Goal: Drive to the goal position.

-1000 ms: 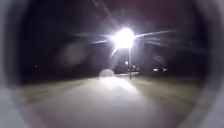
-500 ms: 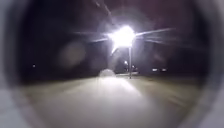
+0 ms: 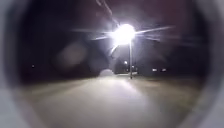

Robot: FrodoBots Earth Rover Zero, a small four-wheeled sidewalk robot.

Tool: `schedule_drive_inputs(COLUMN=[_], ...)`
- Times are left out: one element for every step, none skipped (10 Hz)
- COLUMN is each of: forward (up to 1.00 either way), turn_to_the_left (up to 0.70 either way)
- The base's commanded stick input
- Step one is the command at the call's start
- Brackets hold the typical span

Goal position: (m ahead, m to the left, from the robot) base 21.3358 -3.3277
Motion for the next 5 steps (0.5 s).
schedule_drive_inputs(forward=[1.0,1.0,1.0,1.0,1.0], turn_to_the_left=[0.09,0.1,0.08,0.06,0.04])
